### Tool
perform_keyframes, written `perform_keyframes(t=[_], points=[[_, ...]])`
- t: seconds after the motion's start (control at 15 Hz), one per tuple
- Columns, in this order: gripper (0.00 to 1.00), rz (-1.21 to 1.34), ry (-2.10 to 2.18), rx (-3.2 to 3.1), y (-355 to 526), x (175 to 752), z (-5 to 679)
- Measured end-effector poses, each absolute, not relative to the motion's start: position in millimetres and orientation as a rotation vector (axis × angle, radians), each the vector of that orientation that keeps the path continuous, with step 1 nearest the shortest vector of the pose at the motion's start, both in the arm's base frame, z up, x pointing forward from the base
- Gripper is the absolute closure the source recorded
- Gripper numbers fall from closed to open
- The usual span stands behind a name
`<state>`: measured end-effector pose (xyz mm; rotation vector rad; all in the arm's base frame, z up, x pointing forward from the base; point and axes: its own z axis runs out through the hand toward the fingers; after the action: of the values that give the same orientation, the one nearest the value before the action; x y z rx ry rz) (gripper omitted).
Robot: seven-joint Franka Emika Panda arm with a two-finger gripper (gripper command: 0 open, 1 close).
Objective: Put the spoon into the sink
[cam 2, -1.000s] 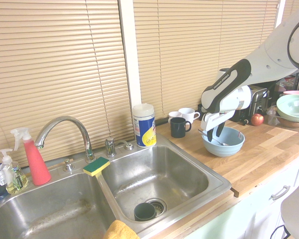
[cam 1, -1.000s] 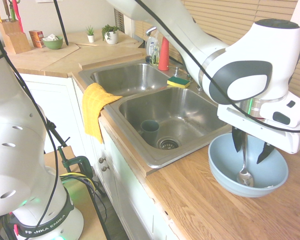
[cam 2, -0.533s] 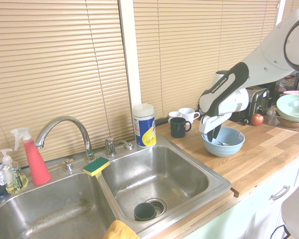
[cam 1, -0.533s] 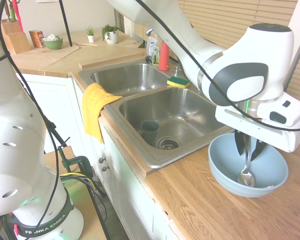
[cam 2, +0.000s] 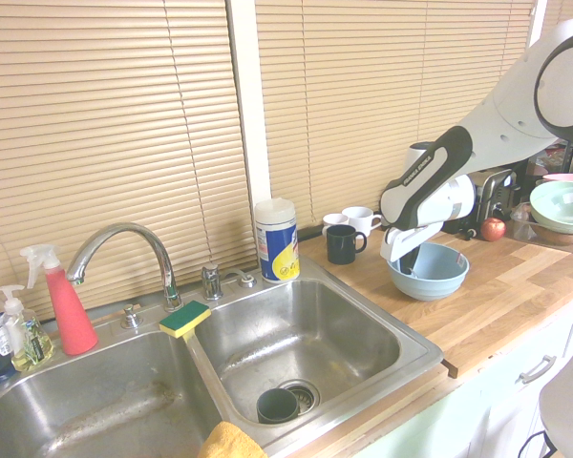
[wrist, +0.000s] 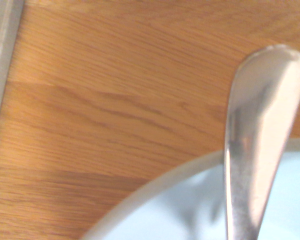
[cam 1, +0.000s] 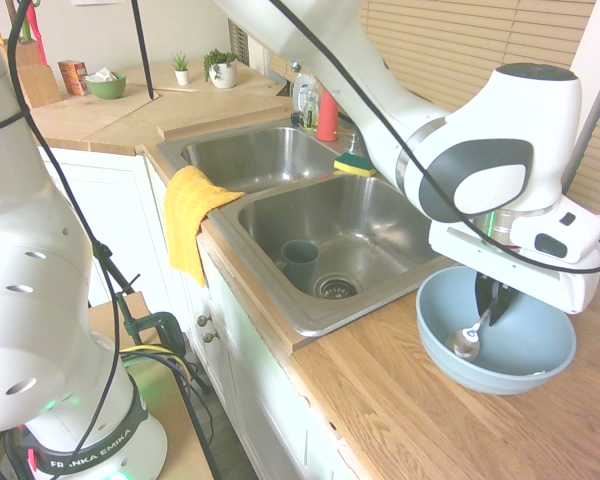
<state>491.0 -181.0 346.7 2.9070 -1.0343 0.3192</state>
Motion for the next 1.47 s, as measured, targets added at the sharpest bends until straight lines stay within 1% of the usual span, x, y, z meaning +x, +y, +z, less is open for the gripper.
perform_keyframes(t=[0.2,0.6,0.87,1.07,1.27,1.4,1.47], points=[[1.0,0.351,-1.06,2.9,-187.0,487.6,361.5],[1.0,0.448,-1.05,2.908,-176.2,467.8,438.0],[1.0,0.451,-0.997,2.904,-150.9,466.1,450.4],[1.0,0.498,-0.897,2.88,-92.7,466.5,474.5],[1.0,0.549,-0.77,2.85,-4.7,451.6,501.3],[1.0,0.558,-0.68,2.824,53.5,441.6,492.8],[1.0,0.55,-0.631,2.805,80.5,437.2,478.0]])
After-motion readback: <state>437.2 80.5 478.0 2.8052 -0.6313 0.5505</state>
